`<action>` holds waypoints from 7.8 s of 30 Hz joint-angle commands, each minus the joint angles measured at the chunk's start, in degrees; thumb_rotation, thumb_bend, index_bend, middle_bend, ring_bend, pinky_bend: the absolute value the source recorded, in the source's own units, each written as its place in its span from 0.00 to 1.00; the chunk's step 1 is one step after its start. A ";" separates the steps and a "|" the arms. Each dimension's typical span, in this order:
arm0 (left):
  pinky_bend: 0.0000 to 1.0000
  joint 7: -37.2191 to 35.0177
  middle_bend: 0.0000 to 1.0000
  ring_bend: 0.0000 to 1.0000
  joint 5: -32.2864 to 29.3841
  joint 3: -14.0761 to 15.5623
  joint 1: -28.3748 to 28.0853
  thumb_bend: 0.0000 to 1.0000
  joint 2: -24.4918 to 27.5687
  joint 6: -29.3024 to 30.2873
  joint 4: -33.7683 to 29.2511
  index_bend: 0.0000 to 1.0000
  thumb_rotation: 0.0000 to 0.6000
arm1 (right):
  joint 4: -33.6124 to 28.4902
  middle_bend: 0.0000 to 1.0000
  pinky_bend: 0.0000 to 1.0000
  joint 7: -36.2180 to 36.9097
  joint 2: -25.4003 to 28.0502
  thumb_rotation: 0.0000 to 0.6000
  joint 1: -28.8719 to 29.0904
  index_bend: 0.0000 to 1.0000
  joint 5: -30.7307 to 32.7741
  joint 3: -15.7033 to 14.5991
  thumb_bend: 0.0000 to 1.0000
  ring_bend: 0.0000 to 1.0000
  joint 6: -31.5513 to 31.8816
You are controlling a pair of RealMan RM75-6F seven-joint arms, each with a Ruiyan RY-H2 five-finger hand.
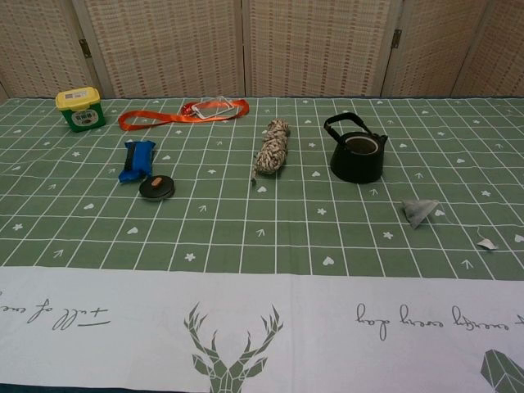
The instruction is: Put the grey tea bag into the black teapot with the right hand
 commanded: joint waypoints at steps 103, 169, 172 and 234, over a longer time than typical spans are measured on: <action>0.04 -6.16 0.00 0.03 1.07 0.71 -0.15 0.27 2.32 -0.45 -0.19 0.10 1.00 | 30.79 0.00 0.00 -2.47 -23.78 1.00 21.57 0.52 6.44 0.02 0.33 0.00 -28.13; 0.04 -6.96 0.00 0.04 1.91 0.70 -0.30 0.27 1.89 0.08 0.85 0.09 1.00 | -3.87 0.02 0.00 -15.18 -4.73 1.00 26.94 0.71 14.68 14.14 0.41 0.04 -18.05; 0.04 -6.98 0.00 0.04 1.70 0.71 -0.36 0.27 1.95 -0.21 0.84 0.09 1.00 | -5.32 0.03 0.00 -17.89 -4.05 1.00 28.74 0.71 18.78 16.21 0.41 0.04 -18.37; 0.04 -13.33 0.00 0.04 0.26 0.00 -0.40 0.27 4.00 -0.80 1.45 0.10 1.00 | 16.47 0.09 0.00 -30.24 -18.47 1.00 53.80 0.73 47.45 18.84 0.41 0.07 -23.06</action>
